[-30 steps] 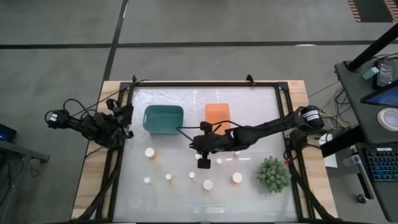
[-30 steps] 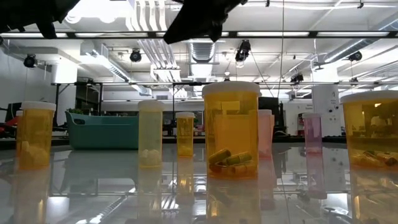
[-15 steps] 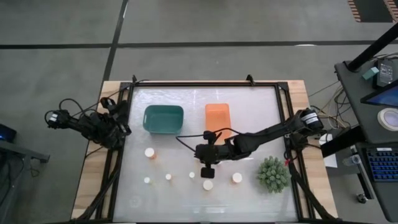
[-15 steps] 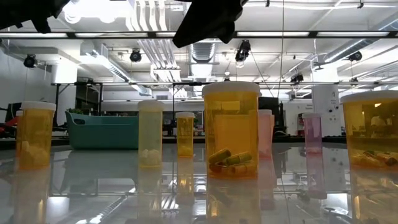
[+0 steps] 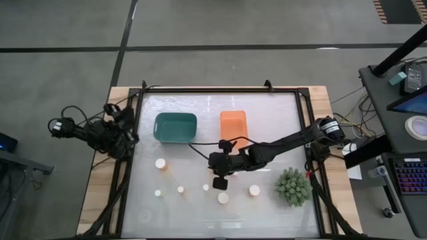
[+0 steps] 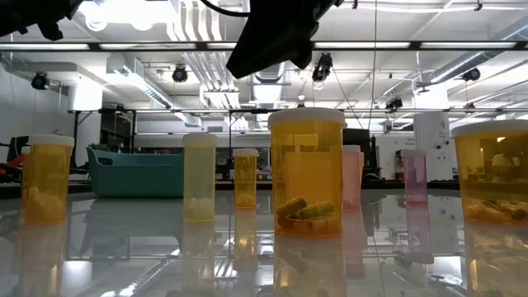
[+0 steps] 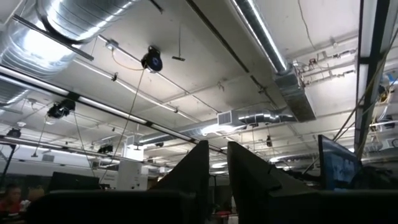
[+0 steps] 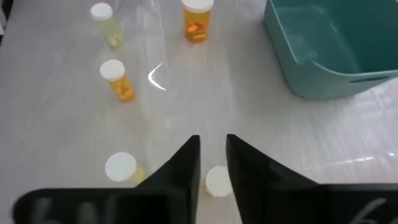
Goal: Pick and place medicine bottles into bin by pill shape (circle, oval)
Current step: Put the top small orange pill bottle into the orange bin
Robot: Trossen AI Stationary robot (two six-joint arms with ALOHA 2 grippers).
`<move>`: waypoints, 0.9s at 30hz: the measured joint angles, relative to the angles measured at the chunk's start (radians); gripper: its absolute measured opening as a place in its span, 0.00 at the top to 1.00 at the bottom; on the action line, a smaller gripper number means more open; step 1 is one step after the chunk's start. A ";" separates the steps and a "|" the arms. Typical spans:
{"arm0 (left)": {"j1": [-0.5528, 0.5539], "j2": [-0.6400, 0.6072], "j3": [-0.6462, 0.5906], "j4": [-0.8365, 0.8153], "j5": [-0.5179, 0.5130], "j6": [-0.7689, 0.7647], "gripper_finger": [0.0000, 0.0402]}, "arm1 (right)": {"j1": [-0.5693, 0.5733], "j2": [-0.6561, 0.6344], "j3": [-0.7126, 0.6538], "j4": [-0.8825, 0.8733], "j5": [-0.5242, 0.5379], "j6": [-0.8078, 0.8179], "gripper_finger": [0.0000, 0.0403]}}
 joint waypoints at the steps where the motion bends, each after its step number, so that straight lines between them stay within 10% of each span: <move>1: 0.000 0.000 0.000 0.005 0.009 0.000 0.90 | 0.000 0.002 0.000 0.001 0.006 0.006 0.76; 12: 0.000 0.000 0.000 0.009 0.027 0.000 0.89 | 0.000 0.044 0.000 -0.053 0.025 0.043 0.43; 27: 0.000 0.000 0.000 0.009 0.027 0.000 0.90 | -0.031 0.039 0.005 -0.143 -0.076 -0.039 0.39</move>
